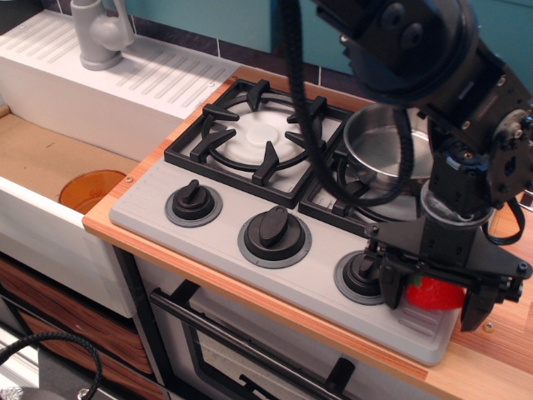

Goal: Put strawberry in pot or pan an put pot or pan on stove

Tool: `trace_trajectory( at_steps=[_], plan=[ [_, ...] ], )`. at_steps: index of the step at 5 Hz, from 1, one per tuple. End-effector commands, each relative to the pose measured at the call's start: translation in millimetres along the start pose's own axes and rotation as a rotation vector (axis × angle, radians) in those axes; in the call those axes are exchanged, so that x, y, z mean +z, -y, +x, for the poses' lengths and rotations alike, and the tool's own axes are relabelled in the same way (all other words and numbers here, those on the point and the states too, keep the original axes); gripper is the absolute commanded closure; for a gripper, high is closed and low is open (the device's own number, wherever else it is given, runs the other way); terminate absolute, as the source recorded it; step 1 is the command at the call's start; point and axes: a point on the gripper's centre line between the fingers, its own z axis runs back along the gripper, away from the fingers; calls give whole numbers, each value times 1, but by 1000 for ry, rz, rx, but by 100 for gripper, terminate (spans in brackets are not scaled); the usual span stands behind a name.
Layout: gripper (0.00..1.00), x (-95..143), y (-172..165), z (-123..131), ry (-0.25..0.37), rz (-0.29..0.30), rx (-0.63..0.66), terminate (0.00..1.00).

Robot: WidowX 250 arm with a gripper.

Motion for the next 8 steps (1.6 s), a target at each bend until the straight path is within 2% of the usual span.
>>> trace_trajectory(
  at_steps=[1,2,3,4,6,8],
  plan=[
    [100,66,2,19,-25,2,26,0],
    [100,82,-7,36,-60,9,13,0],
    [100,85,-16,57,-72,5,-6,0],
    [100,81,-21,84,-77,-5,-19,0],
    [100,73,-30,121,-80,-24,-46,0],
    [100,75,-38,136,-90,-23,-73,0]
  ],
)
